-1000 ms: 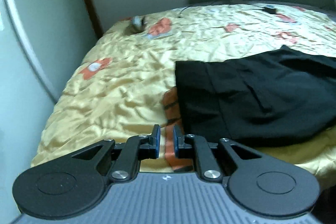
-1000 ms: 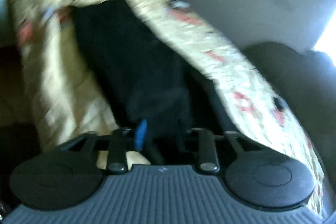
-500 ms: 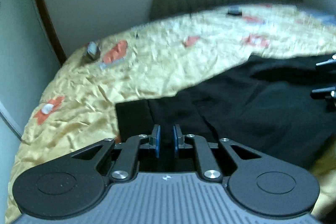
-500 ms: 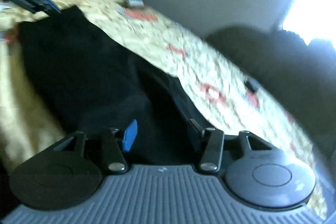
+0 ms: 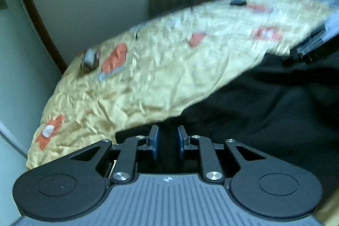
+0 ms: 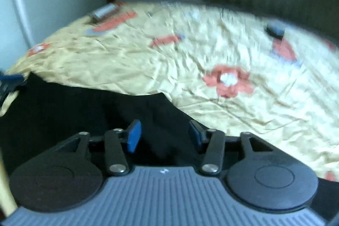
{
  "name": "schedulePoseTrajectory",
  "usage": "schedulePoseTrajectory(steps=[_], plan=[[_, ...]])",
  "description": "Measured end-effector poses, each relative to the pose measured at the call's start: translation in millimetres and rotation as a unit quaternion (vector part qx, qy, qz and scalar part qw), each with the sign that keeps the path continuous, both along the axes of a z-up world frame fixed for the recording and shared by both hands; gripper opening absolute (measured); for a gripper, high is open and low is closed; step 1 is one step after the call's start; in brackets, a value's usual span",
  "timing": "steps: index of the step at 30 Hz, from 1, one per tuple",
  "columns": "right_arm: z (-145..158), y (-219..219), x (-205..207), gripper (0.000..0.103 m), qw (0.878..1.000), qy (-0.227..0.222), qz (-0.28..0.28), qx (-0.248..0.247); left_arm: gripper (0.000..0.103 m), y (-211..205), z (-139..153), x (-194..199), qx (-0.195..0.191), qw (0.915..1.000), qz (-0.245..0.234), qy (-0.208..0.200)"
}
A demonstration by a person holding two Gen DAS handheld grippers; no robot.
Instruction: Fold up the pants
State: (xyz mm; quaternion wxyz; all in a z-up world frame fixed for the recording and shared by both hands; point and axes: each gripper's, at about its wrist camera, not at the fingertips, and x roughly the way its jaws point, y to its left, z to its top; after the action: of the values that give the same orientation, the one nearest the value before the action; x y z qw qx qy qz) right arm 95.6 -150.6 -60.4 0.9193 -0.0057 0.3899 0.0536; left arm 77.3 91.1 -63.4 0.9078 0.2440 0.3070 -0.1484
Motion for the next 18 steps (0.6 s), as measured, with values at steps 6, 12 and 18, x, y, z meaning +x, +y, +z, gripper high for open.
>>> schedulePoseTrajectory(steps=[6, 12, 18], plan=[[13.2, -11.1, 6.6, 0.043, 0.997, -0.050, -0.043, -0.027, 0.020, 5.3, 6.5, -7.9, 0.002, 0.9998, 0.009, -0.016], [22.1, -47.5, -80.5, 0.052, 0.998, -0.036, -0.041, -0.029, 0.022, 2.9, 0.4, -22.8, -0.004, 0.9997, -0.023, -0.001], [-14.0, -82.0, -82.5, 0.052, 0.988, -0.017, -0.142, -0.053, 0.023, 4.1, 3.3, -28.0, -0.019, 0.9998, 0.010, -0.003]])
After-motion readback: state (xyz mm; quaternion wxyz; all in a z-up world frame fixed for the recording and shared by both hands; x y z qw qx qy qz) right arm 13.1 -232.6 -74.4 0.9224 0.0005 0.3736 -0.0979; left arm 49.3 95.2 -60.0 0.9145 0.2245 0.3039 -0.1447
